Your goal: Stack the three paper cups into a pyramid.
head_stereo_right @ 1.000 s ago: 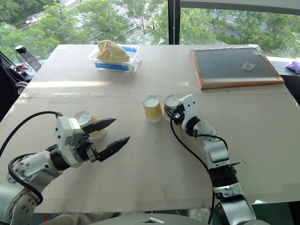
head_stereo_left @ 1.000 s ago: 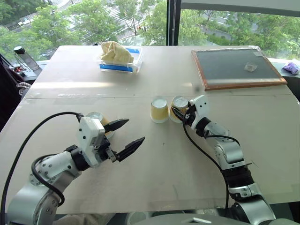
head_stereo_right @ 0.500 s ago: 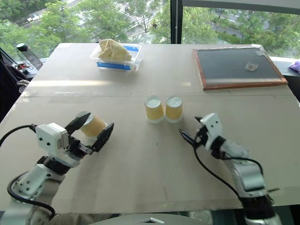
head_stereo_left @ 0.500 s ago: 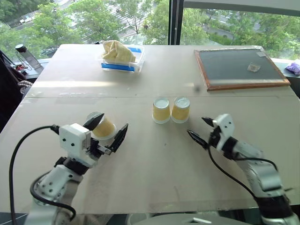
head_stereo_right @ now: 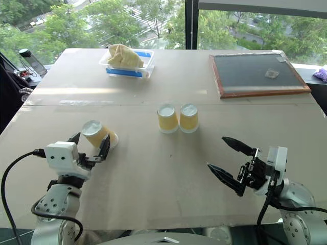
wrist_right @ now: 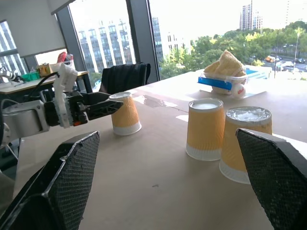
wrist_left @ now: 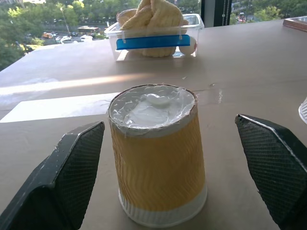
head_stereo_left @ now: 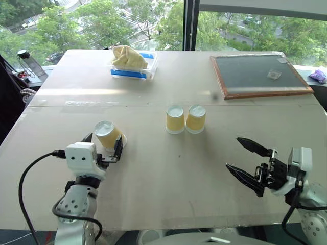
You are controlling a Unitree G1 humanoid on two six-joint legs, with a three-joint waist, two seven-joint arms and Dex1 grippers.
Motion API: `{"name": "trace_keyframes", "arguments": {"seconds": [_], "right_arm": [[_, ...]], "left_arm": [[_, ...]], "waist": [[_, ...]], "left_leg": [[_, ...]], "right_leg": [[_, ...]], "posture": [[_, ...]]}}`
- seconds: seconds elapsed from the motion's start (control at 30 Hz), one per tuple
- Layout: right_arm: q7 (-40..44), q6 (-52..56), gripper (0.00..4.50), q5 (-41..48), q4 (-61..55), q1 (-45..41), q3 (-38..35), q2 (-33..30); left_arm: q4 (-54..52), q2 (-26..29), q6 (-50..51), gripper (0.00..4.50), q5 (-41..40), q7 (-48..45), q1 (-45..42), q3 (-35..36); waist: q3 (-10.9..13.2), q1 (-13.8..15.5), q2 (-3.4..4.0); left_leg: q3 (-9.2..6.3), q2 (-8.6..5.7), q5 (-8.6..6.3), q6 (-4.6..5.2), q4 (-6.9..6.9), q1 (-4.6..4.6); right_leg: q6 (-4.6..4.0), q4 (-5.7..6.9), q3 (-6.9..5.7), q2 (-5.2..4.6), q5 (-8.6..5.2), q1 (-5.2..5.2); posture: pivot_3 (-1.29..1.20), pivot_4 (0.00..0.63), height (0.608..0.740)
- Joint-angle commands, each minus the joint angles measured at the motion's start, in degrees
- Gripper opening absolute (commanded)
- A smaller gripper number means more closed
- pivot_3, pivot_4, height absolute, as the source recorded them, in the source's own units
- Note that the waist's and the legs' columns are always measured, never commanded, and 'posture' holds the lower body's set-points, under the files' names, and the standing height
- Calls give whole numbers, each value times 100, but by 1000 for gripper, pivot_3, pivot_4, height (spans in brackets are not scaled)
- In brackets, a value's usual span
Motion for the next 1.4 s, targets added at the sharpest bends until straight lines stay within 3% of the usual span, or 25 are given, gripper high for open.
{"name": "trace_keyframes", "arguments": {"seconds": [0.03, 0.5, 0.57, 0.7, 0.87, 1.03, 1.13, 1.23, 1.4], "right_arm": [[181, -289, 4483, 26, -182, 42, -37, -51], [185, -344, 4483, 13, -318, 7, 48, -345], [190, -353, 4500, 20, -315, 25, 49, -361], [183, -400, 4500, 0, -308, 74, 55, -355], [17, -578, 4500, -69, -325, 216, -14, -228], [-759, -849, 4500, 53, -413, 298, -388, 290], [-998, -1186, 4500, -204, -444, 443, -604, 533], [-1074, -1580, 4500, -447, -494, 775, -747, 736], [-1199, -1889, 4500, -397, -899, 1319, -692, 957]], "left_arm": [[403, -21, -292, 4500, 119, 132, -284, -52], [929, -60, -569, 4500, 144, 228, -732, -195], [965, -12, -683, 3603, 141, 163, -771, -193], [935, 53, -705, 2412, 117, 127, -846, -209], [716, 407, -445, 2369, 151, -106, -1291, -408], [762, 1046, 88, 2369, -668, -1501, -2632, -1015], [1427, 1422, 604, 2369, -1212, -2667, -3924, -1376], [2207, 1513, 919, 2369, -1470, -3593, -5041, -1752], [2936, 1488, 1041, 2369, -1539, -4443, -5753, -2059]], "waist": [[-1, 6, 1], [-1, 35, -1], [-1, 42, -1], [-1, 55, -1], [-1, 111, 0], [-1, 182, 0], [-1, 147, 0], [-4, 135, 6], [0, -39, 19]], "left_leg": [[0, 0, 0, 0, 0, 0], [-5, -1, 0, -1, -2, -2], [-4, -1, 0, -1, -2, -2], [-4, -1, 0, -1, -2, -3], [-3, -2, 0, -1, -2, -4], [-7, -8, 2, -3, 5, -17], [-3, -11, 2, -4, 5, -16], [-6, -17, 2, -4, 4, -18], [3, -16, 1, -3, -10, -9]], "right_leg": [[-1, 0, 0, 0, 1, 0], [-4, 0, -2, -6, 26, -1], [-4, 0, -2, -6, 26, -1], [-3, 0, -2, -6, 26, -1], [-3, 0, -5, -6, 26, -1], [-8, 2, -25, -4, 24, -1], [-3, 3, -21, -5, 28, -1], [-3, 4, -23, -3, 28, -1], [-2, 1, -3, -3, 26, -5]], "posture": [[0, 150, 740], [0, 150, 740], [0, 150, 740], [0, 150, 740], [0, 150, 740], [0, 150, 740], [0, 150, 740], [0, 150, 740], [0, 150, 740]]}}
